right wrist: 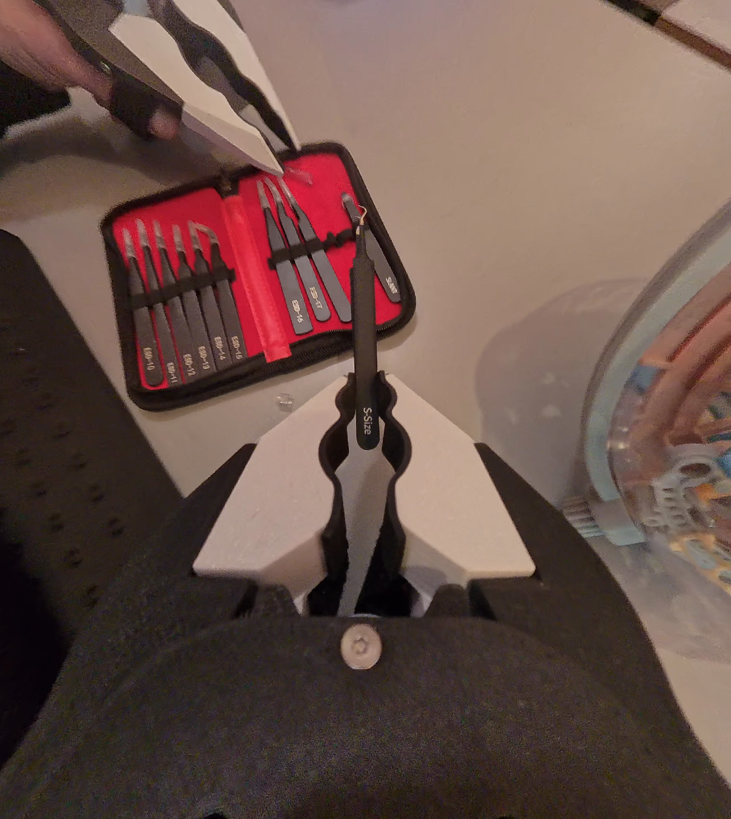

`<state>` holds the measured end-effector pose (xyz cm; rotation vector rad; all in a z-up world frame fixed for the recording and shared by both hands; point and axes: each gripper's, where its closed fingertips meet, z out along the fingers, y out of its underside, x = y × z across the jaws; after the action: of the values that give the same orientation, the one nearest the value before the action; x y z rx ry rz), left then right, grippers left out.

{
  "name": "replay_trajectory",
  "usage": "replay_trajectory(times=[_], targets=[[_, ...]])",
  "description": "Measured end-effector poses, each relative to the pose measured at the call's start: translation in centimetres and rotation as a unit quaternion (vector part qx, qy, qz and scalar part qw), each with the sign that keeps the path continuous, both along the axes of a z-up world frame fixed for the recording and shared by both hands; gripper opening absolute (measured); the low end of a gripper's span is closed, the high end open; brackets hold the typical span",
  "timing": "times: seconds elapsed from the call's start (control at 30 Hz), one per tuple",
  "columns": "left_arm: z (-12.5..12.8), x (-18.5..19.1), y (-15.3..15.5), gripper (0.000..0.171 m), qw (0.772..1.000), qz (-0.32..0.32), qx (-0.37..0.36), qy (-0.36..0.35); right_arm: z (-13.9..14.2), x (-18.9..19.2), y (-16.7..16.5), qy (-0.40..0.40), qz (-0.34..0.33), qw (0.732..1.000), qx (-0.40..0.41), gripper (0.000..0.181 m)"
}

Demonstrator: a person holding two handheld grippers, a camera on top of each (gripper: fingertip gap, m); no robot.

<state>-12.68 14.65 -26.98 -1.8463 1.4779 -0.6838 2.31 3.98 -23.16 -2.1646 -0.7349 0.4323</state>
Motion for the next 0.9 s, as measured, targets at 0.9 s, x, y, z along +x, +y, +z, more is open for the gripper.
replay_trajectory(times=[0.9], targets=[[16.4, 21.4, -15.2, 0.010, 0.911, -0.097, -0.194, -0.350, 9.3, 6.0, -6.8, 0.405, 0.016, 0.913, 0.047, 0.006]])
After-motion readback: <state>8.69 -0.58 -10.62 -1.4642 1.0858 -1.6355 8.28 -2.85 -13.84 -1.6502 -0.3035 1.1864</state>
